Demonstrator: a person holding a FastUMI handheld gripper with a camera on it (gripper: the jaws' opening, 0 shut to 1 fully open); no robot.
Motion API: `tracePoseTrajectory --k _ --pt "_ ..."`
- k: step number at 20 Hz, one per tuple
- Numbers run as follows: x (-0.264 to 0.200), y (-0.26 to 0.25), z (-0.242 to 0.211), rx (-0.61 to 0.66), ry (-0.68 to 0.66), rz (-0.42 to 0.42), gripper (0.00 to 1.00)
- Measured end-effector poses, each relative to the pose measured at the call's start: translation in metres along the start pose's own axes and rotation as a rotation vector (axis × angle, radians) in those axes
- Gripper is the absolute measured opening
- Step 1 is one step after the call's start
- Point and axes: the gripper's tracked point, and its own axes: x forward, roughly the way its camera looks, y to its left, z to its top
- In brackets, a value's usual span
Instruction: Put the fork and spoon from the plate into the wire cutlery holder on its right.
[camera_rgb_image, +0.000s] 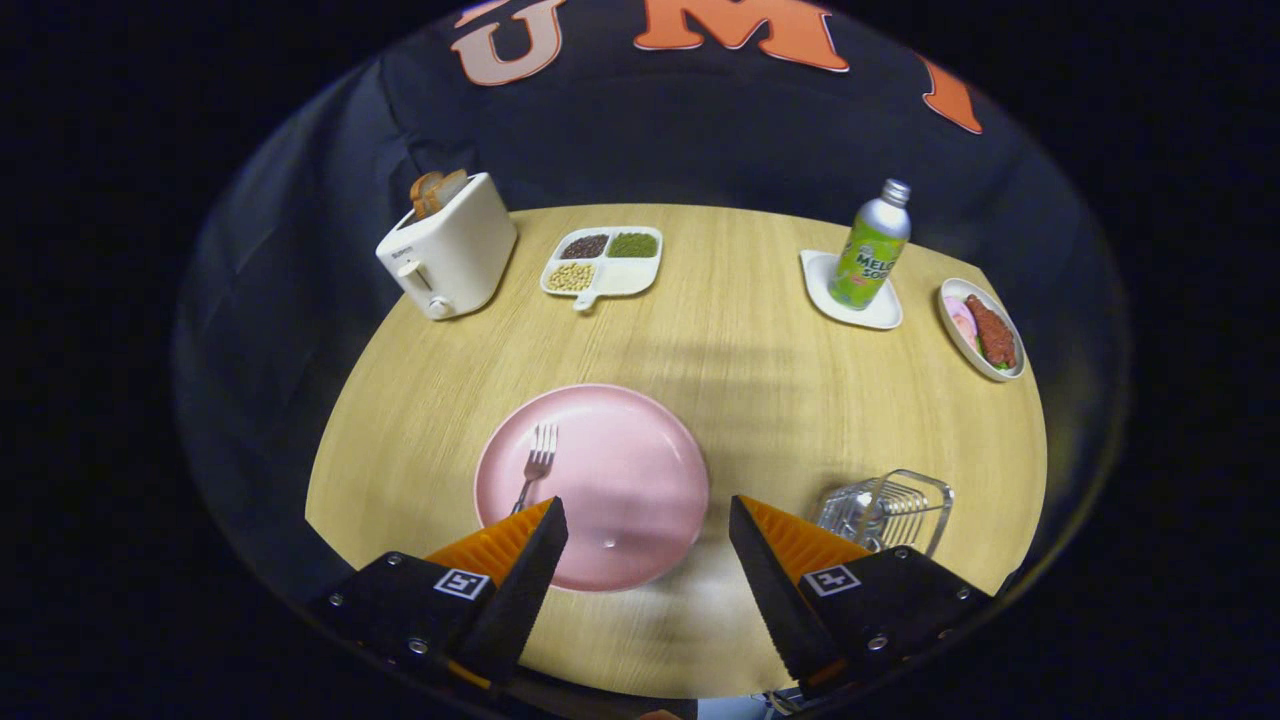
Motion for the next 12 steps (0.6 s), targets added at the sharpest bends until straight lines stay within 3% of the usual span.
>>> tracePoseTrajectory --k 7,12 --pt "0.036 0.055 -0.024 -0.036 0.175 0.066 0.98" --pt "0.061 0.073 -0.037 -0.013 0.293 0.053 0.92"
